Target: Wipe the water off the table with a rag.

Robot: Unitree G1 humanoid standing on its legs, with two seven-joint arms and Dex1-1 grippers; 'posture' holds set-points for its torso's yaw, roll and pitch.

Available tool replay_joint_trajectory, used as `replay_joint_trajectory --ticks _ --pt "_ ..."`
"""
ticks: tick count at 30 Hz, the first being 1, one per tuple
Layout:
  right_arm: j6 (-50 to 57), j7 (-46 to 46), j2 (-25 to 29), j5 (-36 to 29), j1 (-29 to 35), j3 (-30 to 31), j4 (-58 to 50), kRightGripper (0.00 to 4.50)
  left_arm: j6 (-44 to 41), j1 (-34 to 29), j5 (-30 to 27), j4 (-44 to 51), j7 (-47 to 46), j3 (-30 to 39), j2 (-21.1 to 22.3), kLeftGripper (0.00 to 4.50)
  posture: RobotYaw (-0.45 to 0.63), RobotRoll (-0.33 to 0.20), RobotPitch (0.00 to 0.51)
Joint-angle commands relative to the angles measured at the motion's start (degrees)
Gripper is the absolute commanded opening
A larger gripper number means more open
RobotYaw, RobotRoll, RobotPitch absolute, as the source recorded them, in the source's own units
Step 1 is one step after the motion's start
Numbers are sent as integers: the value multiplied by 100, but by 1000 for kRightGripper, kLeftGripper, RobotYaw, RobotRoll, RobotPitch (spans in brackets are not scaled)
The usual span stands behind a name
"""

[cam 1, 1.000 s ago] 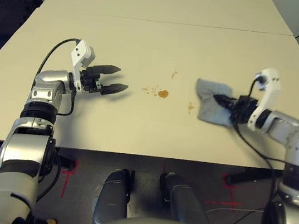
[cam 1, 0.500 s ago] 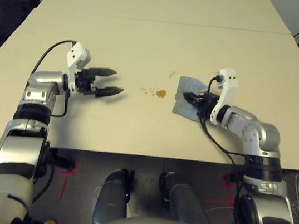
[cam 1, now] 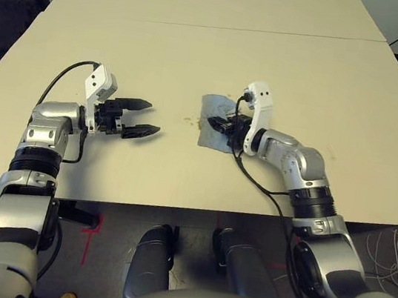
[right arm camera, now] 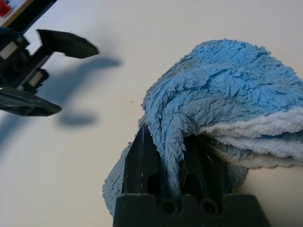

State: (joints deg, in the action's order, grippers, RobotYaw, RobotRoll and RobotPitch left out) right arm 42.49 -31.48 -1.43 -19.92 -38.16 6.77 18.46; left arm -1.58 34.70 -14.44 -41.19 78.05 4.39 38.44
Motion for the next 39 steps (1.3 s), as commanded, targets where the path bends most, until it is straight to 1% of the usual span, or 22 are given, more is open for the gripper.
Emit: replay_joint_trajectory --ticks 1,8,13,18,23,24,29,32,36,39 --pt "20 -199 -330 120 -59 468 362 168 -57 -148 -46 111 -26 34 39 4500 -193 0 180" --pt "-91 -406 -586 228 -189 685 565 167 -108 -274 -82 280 -76 49 20 4500 -174 0 179" --pt "-128 -465 -453 283 -175 574 546 167 -141 -352 -109 369 -124 65 24 4500 -167 0 174" --pt "-152 -490 -67 275 -272 284 562 167 -142 -358 -136 372 -150 55 30 4500 -174 0 174" --pt "-442 -584 896 473 -427 84 691 167 -118 -314 -137 326 -183 29 10 4500 -188 0 174" --pt "-507 -593 1015 499 -435 96 718 167 -112 -304 -134 313 -186 27 7 4500 -191 0 174" --pt "-674 -566 1530 456 -435 -204 889 166 -76 -199 -101 210 -206 -10 -42 4500 -205 0 174" --pt "-673 -539 1728 397 -433 -396 853 165 -59 -133 -82 149 -208 -29 -68 4500 -212 0 174" --pt "-476 -555 1906 145 -398 -750 613 164 -30 -59 -58 65 -197 -41 -79 4500 -219 0 175" --pt "45 -623 1943 -427 -417 -1252 131 163 -17 -20 -42 19 -189 -51 -82 4500 -222 0 177"
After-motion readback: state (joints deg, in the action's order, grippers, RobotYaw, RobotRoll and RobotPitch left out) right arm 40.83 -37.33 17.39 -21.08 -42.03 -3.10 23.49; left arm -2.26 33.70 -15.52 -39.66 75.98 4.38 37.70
